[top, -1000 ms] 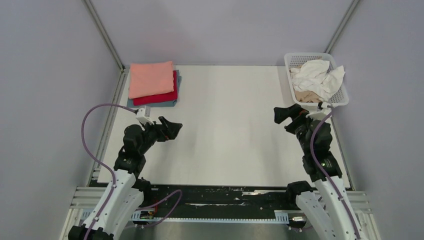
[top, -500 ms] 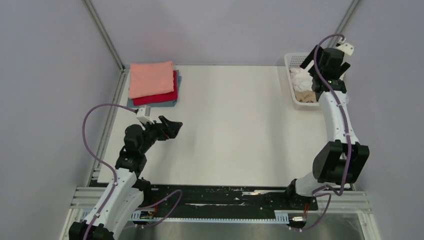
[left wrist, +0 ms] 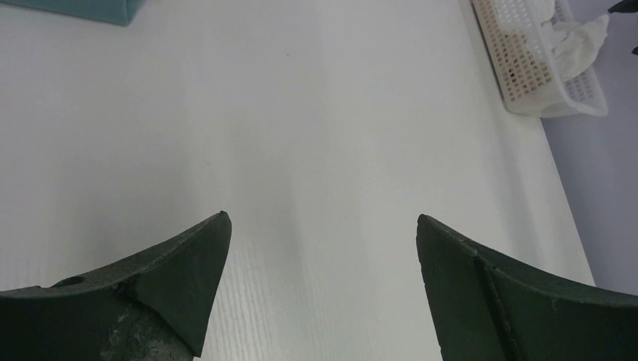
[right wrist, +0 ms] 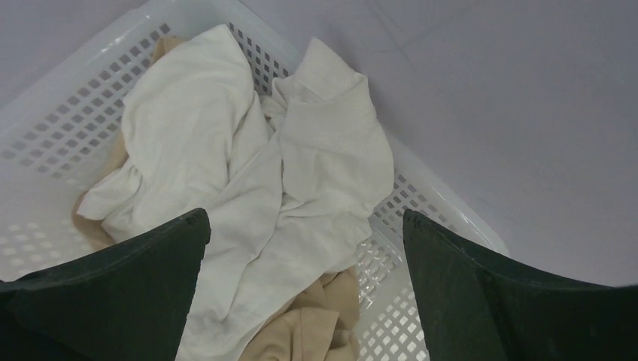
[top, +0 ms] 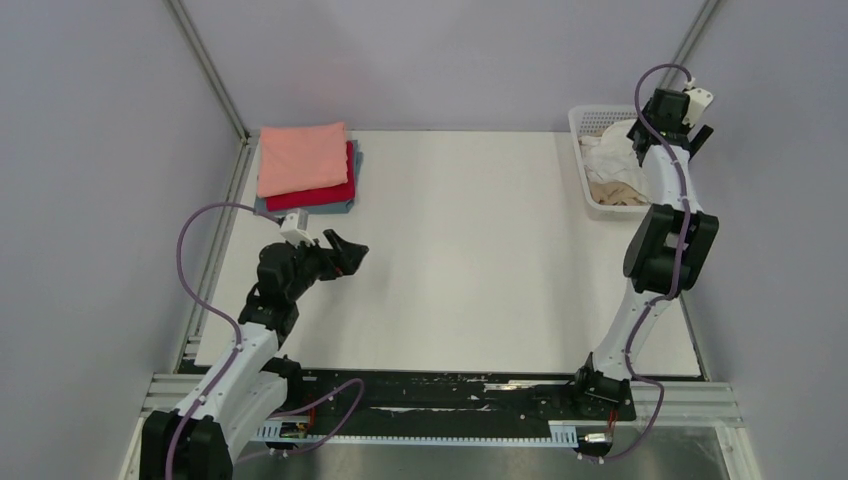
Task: Fold and stack the t-shirts
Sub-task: Grab crumpled tshirt from bin with the right arm
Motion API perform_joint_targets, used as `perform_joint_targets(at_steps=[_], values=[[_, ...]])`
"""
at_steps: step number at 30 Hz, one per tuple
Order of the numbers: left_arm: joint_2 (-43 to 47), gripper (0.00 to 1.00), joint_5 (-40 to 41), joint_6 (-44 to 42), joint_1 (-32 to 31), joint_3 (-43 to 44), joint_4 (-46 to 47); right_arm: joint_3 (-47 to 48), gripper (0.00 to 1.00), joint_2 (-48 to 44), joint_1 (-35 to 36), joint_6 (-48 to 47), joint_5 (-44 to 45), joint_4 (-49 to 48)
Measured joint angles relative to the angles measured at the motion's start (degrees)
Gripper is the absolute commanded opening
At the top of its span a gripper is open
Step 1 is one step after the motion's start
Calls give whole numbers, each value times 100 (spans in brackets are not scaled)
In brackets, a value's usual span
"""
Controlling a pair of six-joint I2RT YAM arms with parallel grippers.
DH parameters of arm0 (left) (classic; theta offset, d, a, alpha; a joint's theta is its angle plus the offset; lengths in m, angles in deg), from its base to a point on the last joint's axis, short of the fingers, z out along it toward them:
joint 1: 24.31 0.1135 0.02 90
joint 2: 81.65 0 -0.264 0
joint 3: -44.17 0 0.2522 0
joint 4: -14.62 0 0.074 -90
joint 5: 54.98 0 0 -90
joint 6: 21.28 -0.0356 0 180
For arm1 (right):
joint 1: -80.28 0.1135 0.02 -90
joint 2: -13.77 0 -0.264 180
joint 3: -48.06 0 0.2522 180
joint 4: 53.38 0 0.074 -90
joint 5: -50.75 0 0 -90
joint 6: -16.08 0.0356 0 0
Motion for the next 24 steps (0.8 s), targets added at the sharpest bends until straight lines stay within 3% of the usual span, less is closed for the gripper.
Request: perform_joint_targets(at_steps=[5,7,9,11,12,14,16,20,24], values=[[-42,100,-9,0,-2,0,0,562,100,1045,-92,-179,321,46],[-31,100,-26,2,0,0,0,855,95,1451,-127,-229,424,101],[17,100,-46,11,-2,0,0,1189,78,1823,-168,-280,442,131],[94,100,-50,15,0,0,0,1488,43,2109,-205,-350,439,144],[129,100,-50,15,0,0,0,1596,31,2199,-219,-407,424,155],[164,100,-48,15,0,0,2,1716,12,2275,-227,-461,389,166],[166,100,-48,17,0,0,0,1716,2,2247,-227,-498,310,162],[164,100,-52,17,0,0,4,1622,0,1956,-225,-527,87,179],[144,100,-92,37,0,0,13,1447,1,1093,-164,-522,-142,203]])
